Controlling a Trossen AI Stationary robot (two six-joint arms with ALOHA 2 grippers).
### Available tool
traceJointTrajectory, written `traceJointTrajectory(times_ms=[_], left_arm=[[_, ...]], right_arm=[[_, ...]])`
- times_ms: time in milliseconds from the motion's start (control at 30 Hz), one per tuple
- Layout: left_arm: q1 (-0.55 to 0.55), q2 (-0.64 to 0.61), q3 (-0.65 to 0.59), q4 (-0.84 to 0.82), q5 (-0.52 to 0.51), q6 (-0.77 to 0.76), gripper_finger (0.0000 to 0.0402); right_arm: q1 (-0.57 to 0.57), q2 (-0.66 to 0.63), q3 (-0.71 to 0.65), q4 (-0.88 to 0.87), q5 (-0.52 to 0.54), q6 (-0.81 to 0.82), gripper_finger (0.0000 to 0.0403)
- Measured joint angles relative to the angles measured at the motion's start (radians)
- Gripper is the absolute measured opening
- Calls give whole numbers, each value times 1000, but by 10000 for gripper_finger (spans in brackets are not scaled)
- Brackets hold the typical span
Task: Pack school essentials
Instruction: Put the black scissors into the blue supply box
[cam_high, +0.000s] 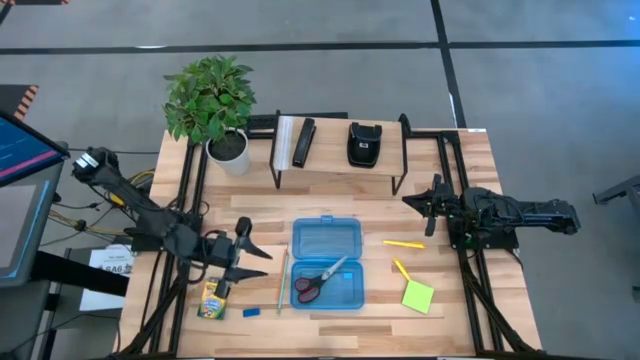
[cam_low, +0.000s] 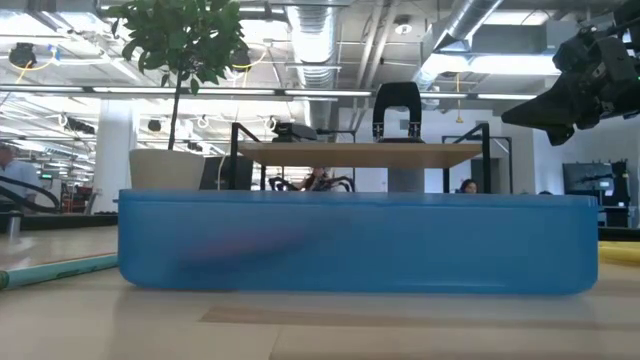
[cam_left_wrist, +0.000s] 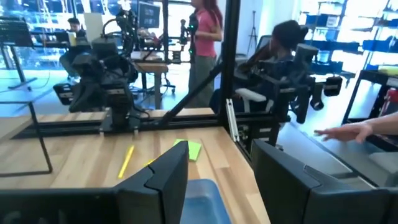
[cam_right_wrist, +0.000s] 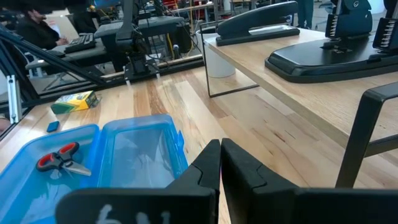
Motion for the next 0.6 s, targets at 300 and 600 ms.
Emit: traceJointTrajectory(times_ms=[300,600], left_arm=[[-18,-89,-14,-144,-16,-2,161],[-131,-330,-14,-409,-212,-76,161]], right_arm=[[0,0,0,0,0,0,37],[0,0,0,0,0,0,37]])
